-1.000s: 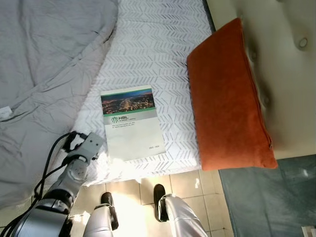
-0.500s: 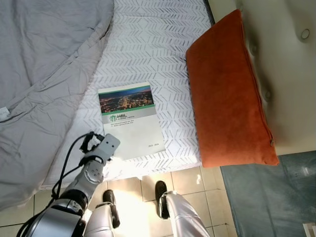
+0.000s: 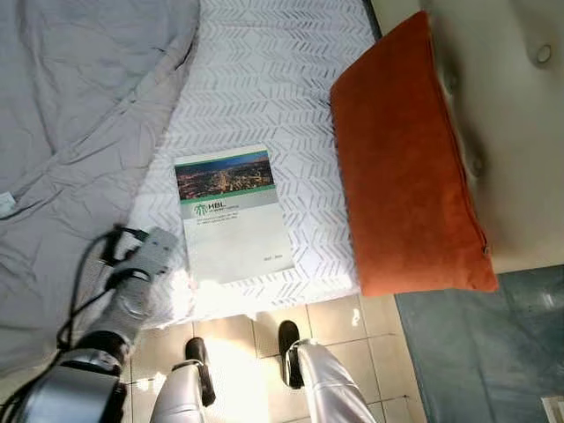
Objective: Clean up the room
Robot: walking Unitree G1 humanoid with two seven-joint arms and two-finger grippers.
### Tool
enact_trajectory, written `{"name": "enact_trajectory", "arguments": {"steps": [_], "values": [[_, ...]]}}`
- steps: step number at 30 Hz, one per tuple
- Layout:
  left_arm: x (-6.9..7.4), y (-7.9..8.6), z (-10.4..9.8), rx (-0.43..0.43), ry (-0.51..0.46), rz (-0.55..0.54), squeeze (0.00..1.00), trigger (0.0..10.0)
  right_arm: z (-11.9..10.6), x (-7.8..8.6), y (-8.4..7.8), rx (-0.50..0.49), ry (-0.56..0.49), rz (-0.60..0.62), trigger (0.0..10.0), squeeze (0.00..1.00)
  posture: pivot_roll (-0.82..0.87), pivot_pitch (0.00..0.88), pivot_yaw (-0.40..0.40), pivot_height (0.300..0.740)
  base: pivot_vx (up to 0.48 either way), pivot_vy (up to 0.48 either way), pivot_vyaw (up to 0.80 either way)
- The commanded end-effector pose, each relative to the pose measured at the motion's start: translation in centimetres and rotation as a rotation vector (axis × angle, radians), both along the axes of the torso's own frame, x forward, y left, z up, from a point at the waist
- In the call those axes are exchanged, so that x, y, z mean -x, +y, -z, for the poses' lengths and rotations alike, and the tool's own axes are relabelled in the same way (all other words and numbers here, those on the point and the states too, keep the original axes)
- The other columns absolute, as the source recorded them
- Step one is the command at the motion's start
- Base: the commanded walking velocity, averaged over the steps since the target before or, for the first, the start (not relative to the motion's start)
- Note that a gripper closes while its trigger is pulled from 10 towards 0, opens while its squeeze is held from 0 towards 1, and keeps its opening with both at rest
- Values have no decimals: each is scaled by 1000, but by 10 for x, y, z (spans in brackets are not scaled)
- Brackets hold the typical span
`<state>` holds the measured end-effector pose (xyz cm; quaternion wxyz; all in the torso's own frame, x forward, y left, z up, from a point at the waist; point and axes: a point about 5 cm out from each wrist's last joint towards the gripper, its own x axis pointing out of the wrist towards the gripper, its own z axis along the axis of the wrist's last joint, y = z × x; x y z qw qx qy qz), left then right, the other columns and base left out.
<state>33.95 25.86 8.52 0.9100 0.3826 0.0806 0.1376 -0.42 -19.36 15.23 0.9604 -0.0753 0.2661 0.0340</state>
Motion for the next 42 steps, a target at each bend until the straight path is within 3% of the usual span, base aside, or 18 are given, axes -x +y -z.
{"name": "enact_trajectory", "arguments": {"steps": [1,2,5,17,18,21,27,28,29,30,33,35,38,41,42], "values": [[11,-1,16,28,34,-16,0,10000,7,9,-1,0,64,16,10000,0,-439,561,-151,740,0,0,0],[20,1,28,34,80,-12,0,10000,7,8,1,-6,63,12,10000,0,-445,562,-153,740,0,0,0],[25,-5,39,52,147,10,0,10000,6,11,1,-5,72,9,10000,0,-461,561,-162,740,0,0,0],[7,-49,37,37,184,141,0,10000,-1,24,3,5,109,19,10000,0,-496,573,-169,740,0,0,0],[2,-64,35,18,193,196,0,10000,-2,27,3,5,114,21,10000,0,-494,574,-166,740,0,0,0],[0,-78,36,16,216,243,0,10000,-1,28,5,4,118,23,10000,0,-493,576,-157,740,0,0,0],[1,-121,41,115,249,360,0,10000,1,32,8,1,124,27,10000,0,-494,569,-149,740,0,0,0],[-1,-131,38,116,234,395,0,10000,1,32,8,2,125,27,10000,0,-495,570,-147,740,0,0,0],[-1,-131,38,116,234,395,0,10000,1,32,8,2,125,27,10000,0,-495,570,-147,740,0,0,0],[-6,-147,28,128,193,446,0,10000,2,32,8,3,125,28,10000,0,-489,573,-143,740,0,0,0],[-11,-158,18,128,141,496,0,10000,5,31,9,2,120,32,10000,0,-468,578,-126,740,0,0,0],[-11,-155,14,155,102,512,0,10000,8,28,10,-4,104,39,10000,0,-452,573,-113,740,0,0,0],[-5,-126,20,260,74,444,0,10000,15,24,13,-17,85,40,10000,0,-417,555,-96,740,0,0,0],[2,-116,27,327,76,436,0,10000,22,21,13,-23,73,43,10000,0,-362,535,-68,740,0,0,0],[16,-108,36,387,80,482,0,10000,27,14,13,-31,46,46,10000,0,-315,505,-47,740,0,0,0]]}}
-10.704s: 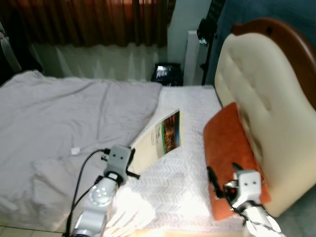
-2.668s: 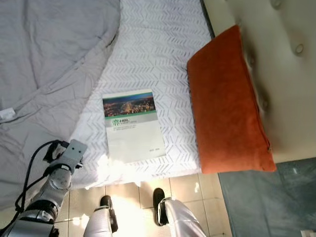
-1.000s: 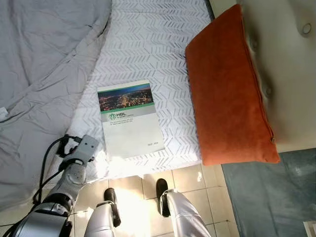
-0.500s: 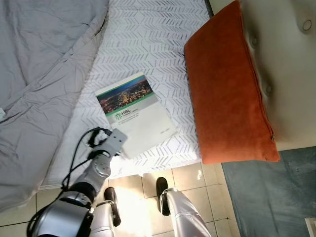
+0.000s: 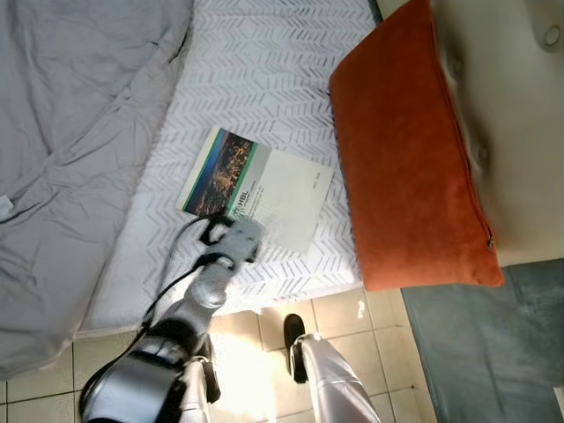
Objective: Clean up the room
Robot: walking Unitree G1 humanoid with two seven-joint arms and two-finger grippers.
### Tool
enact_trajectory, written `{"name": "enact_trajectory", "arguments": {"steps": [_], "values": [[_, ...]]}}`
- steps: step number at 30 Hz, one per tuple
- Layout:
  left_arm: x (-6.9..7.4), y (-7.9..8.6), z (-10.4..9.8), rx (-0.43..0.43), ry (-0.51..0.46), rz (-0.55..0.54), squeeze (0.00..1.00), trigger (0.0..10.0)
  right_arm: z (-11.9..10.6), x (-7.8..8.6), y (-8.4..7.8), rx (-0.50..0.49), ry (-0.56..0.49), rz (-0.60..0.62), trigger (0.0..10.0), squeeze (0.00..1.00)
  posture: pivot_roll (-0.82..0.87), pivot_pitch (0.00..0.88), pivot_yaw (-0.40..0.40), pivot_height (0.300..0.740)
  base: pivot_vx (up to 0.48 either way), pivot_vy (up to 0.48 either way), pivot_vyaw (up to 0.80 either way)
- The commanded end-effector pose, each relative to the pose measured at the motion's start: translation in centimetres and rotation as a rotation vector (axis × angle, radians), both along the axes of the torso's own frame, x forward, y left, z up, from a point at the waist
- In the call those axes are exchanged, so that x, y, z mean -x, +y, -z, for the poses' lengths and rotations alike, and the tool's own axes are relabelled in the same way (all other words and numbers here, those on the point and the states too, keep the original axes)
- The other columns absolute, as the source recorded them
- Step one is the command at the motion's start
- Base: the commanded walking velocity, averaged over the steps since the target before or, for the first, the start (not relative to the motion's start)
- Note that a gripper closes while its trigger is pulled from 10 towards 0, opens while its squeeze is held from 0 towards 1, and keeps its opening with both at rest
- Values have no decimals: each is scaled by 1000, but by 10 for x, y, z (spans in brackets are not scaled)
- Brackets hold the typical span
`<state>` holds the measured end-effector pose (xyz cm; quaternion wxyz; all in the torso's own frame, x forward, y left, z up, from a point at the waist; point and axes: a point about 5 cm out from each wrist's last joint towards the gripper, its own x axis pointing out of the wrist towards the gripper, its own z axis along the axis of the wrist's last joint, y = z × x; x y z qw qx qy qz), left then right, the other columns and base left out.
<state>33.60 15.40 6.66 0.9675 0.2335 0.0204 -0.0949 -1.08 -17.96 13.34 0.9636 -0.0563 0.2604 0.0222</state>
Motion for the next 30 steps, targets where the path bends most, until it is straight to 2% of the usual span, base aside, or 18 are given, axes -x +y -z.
{"name": "enact_trajectory", "arguments": {"steps": [1,4,5,6,8,9,10,11,12,14,17,18,21,25,27,28,29,30], "values": [[36,7,27,109,80,83,0,10000,17,-6,0,-17,19,17,10000,0,-276,478,-29,740,0,0,0],[47,9,31,142,88,96,0,10000,24,-13,0,-25,3,19,10000,0,-241,449,-15,740,0,0,0],[79,3,33,198,135,148,0,10000,35,-28,2,-35,-36,17,10000,0,-189,406,4,740,0,0,0],[79,3,33,198,135,148,0,10000,35,-28,2,-35,-36,17,10000,0,-189,406,4,740,0,0,0],[118,-13,29,262,183,212,0,10000,50,-57,3,-44,-107,9,10000,0,-124,335,27,740,0,0,0],[118,-13,29,262,183,212,0,10000,50,-57,3,-44,-107,9,10000,0,-124,335,27,740,0,0,0],[132,-18,14,305,166,212,0,10000,54,-89,6,-59,-191,9,10000,0,-87,274,32,740,0,0,0],[132,-18,14,305,166,212,0,10000,54,-89,6,-59,-191,9,10000,0,-87,274,32,740,0,0,0],[130,-11,-1,330,128,166,1000,10000,50,-107,7,-73,-249,15,10000,0,-67,233,36,740,0,0,0],[128,-6,-11,348,107,134,1000,10000,46,-119,8,-83,-285,20,10000,0,-67,233,36,740,0,0,0],[113,19,-21,356,59,-46,1000,10000,54,-154,-4,-68,-347,44,10000,0,-18,74,13,740,0,0,0],[115,22,-20,334,58,-66,1000,10000,56,-157,-8,-62,-349,70,10000,0,-18,74,13,740,0,0,0],[116,25,-16,322,64,-86,1000,10000,59,-164,-15,-60,-355,111,10000,0,-14,39,6,740,0,0,0],[107,19,-12,297,71,-58,1000,10000,58,-190,-17,-66,-402,136,10000,0,-13,0,2,740,0,0,0],[103,15,-12,345,83,-54,1000,10000,55,-202,-16,-75,-434,139,10000,0,-15,0,0,740,0,0,0],[101,13,-12,372,85,-44,553,10000,54,-207,-16,-77,-448,134,10000,0,-14,0,-1,740,0,0,0],[99,10,-11,386,92,-35,0,10000,53,-212,-15,-80,-460,127,10000,0,-14,0,1,740,0,480,0],[93,6,-9,400,102,-23,0,10000,54,-218,-14,-86,-453,117,10000,0,-18,0,5,740,0,480,-800]]}}
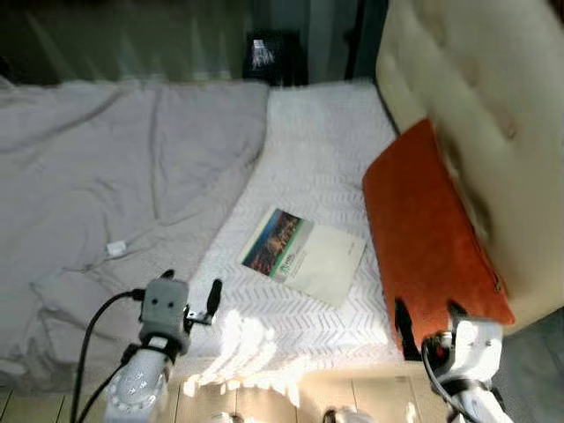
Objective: Clean up the room
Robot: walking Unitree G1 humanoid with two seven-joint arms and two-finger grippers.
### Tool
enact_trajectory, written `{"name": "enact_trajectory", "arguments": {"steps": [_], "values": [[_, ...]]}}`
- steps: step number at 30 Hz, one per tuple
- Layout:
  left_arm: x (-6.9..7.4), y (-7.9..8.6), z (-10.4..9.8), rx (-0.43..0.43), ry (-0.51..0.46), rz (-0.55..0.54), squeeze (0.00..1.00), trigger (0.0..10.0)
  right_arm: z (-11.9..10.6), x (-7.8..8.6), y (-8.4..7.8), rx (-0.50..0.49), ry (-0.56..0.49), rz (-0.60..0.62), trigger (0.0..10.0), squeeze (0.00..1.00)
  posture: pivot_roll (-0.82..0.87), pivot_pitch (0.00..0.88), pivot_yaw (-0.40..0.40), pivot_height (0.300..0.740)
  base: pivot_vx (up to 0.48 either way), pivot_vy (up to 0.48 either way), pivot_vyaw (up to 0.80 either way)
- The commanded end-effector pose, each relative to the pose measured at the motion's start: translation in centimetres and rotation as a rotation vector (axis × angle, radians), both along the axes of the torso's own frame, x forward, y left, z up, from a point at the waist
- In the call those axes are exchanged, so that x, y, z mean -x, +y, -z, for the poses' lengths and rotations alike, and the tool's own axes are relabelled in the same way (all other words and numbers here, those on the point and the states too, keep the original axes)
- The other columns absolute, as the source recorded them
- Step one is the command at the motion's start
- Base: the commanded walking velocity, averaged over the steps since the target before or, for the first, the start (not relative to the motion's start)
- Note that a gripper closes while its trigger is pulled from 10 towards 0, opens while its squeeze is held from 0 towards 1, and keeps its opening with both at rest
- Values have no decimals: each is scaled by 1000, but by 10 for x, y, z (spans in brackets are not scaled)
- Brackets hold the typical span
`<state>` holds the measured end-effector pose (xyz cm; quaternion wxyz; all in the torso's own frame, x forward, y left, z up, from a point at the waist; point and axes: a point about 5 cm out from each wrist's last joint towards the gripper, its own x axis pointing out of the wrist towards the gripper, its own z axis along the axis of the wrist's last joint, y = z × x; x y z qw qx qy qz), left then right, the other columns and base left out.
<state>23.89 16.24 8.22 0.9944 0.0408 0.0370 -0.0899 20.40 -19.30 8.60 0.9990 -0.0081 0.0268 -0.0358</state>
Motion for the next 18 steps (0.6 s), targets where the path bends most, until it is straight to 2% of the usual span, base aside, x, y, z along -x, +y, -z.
{"name": "enact_trajectory", "arguments": {"steps": [1,5,8,9,10,15,18], "values": [[-4,-3,7,16,34,14,0,10000,7,-4,-1,-10,24,0,10000,0,-18,0,5,740,0,480,-800],[-12,-6,12,35,67,7,0,10000,10,-8,-2,4,37,-1,10000,0,-29,0,10,740,0,480,-800],[-16,-8,17,6,88,11,0,10000,12,-9,0,12,43,-21,10000,0,-33,0,12,740,0,480,-800],[-20,-8,23,-64,112,2,0,10000,13,-8,1,20,36,-27,10000,0,-37,0,18,740,0,0,0],[-22,-8,22,-64,106,7,0,10000,13,-8,2,19,34,-26,10000,0,-40,0,22,740,0,0,0],[-27,-12,16,-45,65,36,0,10000,16,-9,3,15,33,-23,10000,0,-44,0,32,740,0,0,0],[-29,-14,17,14,68,28,0,10000,18,-7,4,14,34,-28,10000,0,-48,0,34,740,460,0,0]]}}
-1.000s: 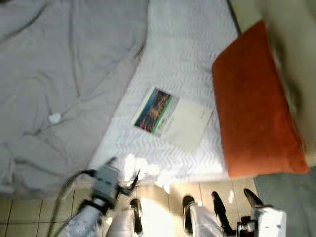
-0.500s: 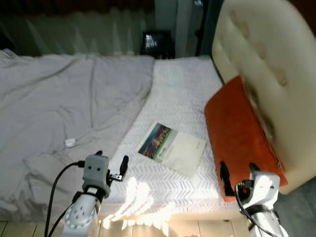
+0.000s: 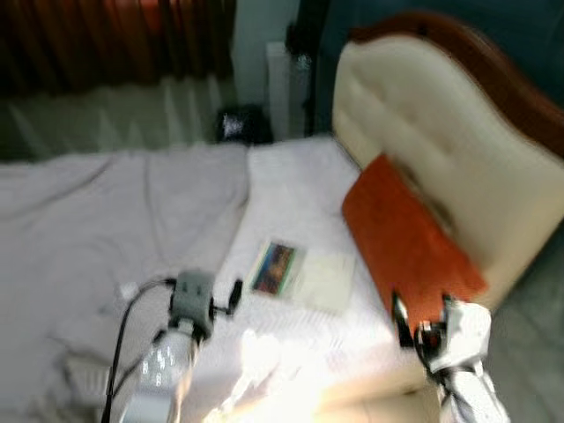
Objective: Clean up the room
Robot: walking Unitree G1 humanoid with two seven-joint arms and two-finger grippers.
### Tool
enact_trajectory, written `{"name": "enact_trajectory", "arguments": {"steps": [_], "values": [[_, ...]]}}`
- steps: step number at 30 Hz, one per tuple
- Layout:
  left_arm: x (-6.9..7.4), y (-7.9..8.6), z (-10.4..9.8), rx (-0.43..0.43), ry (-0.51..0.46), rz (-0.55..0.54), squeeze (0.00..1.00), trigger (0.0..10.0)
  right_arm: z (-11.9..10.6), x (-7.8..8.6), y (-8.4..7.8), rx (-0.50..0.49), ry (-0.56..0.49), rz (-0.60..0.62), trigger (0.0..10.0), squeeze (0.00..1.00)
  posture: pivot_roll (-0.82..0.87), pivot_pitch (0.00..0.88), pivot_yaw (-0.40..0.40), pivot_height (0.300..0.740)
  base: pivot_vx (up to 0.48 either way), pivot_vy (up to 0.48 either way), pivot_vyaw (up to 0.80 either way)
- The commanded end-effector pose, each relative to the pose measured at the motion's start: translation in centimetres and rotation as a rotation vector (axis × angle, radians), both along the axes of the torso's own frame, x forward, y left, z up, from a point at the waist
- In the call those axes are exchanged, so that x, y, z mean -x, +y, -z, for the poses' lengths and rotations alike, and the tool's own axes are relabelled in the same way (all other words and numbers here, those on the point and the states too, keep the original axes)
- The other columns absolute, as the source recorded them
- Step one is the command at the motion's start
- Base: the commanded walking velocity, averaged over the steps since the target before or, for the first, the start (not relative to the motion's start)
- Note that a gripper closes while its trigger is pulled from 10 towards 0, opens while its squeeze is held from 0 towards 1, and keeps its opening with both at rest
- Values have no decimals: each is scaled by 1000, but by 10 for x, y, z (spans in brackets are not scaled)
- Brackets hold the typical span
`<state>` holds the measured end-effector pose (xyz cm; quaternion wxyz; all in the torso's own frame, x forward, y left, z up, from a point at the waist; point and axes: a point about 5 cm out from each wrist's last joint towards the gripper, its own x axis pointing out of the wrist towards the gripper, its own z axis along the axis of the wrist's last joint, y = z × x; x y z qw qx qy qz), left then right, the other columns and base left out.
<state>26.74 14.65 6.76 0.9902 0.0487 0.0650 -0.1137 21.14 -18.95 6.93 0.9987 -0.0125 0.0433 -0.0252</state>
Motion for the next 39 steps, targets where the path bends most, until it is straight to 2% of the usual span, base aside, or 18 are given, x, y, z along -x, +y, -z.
{"name": "enact_trajectory", "arguments": {"steps": [1,5,10,14,19,23,24,29,30,34,39], "values": [[0,2,3,32,12,-19,0,10000,1,0,1,7,0,-7,10000,0,-48,0,34,740,480,0,0],[0,2,7,56,28,-49,0,10000,3,2,1,9,2,-12,10000,0,-50,0,35,740,480,0,0],[8,3,14,97,52,-85,0,10000,6,4,0,1,15,-22,10000,0,-50,0,33,740,472,0,0],[8,3,16,57,56,-90,0,10000,9,5,1,25,33,-36,10000,0,-49,0,33,740,399,0,628],[4,5,20,-27,75,-97,0,10000,12,4,2,20,51,-43,10000,0,-49,0,36,740,0,0,631],[4,5,22,-53,74,-87,0,10000,14,3,1,10,61,-31,10000,0,-52,0,38,740,0,0,0],[4,5,22,-48,73,-90,1000,10000,15,2,0,12,65,-23,10000,0,-53,0,40,740,0,0,0],[3,6,23,-22,75,-104,1000,10000,15,2,-2,3,65,-15,10000,0,-57,0,41,740,0,0,0],[3,6,21,-20,62,-112,0,10000,15,2,-2,3,66,-14,10000,0,-57,0,40,740,0,0,0],[4,7,22,13,71,-122,0,10000,15,2,-3,4,68,-20,10000,0,-54,0,39,740,0,0,0],[5,7,23,40,83,-121,0,10000,15,1,-2,-3,62,-37,10000,0,-45,0,34,740,0,480,455]]}}
